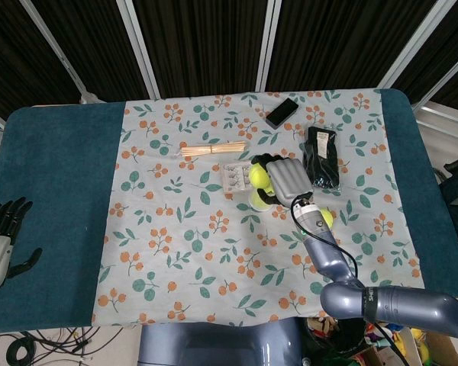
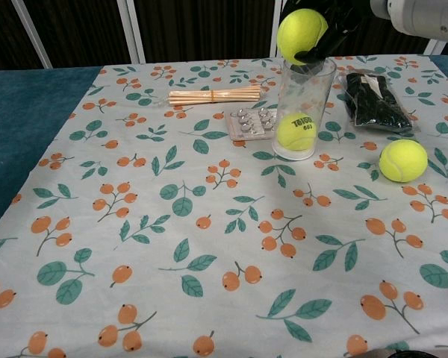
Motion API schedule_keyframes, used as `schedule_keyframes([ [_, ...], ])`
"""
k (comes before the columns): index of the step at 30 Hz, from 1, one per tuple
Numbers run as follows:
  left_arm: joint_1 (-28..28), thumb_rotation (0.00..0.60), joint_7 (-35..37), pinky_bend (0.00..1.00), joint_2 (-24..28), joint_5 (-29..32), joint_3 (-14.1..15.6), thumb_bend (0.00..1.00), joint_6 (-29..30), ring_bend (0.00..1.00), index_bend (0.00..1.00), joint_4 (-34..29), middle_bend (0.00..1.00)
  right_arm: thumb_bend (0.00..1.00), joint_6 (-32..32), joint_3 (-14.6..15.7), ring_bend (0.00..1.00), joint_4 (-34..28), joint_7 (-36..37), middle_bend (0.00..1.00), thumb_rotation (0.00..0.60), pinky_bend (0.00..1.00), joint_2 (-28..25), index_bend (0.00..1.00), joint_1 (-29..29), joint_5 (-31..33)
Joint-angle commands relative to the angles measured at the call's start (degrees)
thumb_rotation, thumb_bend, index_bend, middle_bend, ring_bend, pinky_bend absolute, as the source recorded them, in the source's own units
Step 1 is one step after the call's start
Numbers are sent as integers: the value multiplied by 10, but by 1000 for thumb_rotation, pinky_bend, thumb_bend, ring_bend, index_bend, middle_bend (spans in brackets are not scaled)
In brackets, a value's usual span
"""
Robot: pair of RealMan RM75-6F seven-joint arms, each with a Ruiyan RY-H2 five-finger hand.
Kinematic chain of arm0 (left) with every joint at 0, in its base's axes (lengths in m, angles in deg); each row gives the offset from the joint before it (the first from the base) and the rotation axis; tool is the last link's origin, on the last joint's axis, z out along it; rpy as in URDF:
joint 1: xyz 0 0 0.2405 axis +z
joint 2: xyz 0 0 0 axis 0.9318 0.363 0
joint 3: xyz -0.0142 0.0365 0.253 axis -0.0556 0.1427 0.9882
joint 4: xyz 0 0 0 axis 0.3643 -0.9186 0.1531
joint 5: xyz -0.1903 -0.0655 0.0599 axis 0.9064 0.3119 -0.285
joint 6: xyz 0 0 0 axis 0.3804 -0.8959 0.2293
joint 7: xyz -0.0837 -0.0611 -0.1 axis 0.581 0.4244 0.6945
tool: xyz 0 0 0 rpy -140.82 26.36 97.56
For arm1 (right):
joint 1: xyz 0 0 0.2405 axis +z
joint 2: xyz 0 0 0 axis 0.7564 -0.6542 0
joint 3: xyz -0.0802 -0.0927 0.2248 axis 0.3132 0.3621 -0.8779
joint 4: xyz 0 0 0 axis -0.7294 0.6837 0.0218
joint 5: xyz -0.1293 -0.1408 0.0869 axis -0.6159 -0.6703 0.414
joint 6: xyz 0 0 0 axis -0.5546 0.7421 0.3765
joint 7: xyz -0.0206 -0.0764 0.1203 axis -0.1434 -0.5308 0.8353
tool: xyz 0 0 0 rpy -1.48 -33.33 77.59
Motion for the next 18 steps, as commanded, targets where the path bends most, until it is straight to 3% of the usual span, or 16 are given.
schedule_keyframes([
  [1, 0, 600, 0, 49, 0, 0, 0, 283, 0, 0, 38, 0, 23, 414, 1, -1, 404, -1, 0, 357, 600, 423, -2, 414, 0, 1],
  [18, 0, 600, -6, 49, 1, 4, 0, 282, -1, 0, 38, -3, 23, 406, 1, -3, 404, -10, 1, 356, 600, 423, -14, 414, -2, 3],
])
